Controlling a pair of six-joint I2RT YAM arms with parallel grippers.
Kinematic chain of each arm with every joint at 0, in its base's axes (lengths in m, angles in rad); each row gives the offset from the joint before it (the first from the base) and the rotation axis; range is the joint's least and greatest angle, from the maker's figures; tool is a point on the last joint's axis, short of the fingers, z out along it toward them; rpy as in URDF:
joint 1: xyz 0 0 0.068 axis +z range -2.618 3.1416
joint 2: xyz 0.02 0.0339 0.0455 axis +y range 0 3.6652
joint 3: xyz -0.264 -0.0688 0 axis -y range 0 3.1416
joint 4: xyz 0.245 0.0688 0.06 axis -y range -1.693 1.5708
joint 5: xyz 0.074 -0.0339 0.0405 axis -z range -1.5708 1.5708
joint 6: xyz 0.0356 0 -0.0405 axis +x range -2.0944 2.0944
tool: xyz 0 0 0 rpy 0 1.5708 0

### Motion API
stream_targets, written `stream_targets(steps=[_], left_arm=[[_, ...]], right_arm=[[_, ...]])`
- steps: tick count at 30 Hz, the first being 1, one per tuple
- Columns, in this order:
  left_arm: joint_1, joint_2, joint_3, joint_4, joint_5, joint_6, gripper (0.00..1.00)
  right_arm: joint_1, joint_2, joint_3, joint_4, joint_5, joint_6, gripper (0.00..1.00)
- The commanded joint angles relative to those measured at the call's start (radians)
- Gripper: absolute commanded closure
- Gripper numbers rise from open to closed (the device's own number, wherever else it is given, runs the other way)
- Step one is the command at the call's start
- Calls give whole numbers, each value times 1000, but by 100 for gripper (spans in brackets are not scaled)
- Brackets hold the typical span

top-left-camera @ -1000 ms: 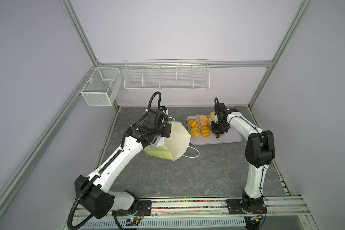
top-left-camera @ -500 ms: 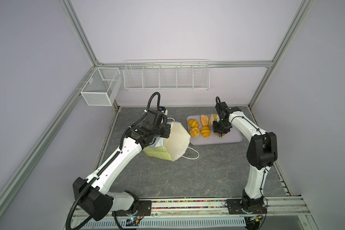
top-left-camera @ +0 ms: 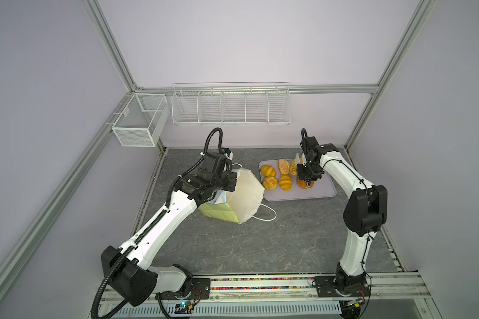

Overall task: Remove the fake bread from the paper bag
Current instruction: 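Open the tongs and lift them away from the tray with the right gripper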

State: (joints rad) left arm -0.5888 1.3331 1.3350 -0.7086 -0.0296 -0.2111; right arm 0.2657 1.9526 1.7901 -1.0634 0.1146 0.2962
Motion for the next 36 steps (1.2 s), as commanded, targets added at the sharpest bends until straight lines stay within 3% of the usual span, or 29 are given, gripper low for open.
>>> stream_targets(steps=[1, 12, 22, 36], left_arm=[[7, -17, -1, -17, -11, 9, 100], [7, -9, 0, -11, 0, 9, 100], [7, -23, -8, -17, -3, 8, 100], [9, -25, -3, -15, -3, 18, 100]], right_arm=[[1, -74, 0, -15, -13, -20, 76], [-114, -152, -172, 46, -190, -31, 92], [-190, 25, -91, -28, -235, -100, 93], [-146, -127, -297, -40, -218, -106, 93]])
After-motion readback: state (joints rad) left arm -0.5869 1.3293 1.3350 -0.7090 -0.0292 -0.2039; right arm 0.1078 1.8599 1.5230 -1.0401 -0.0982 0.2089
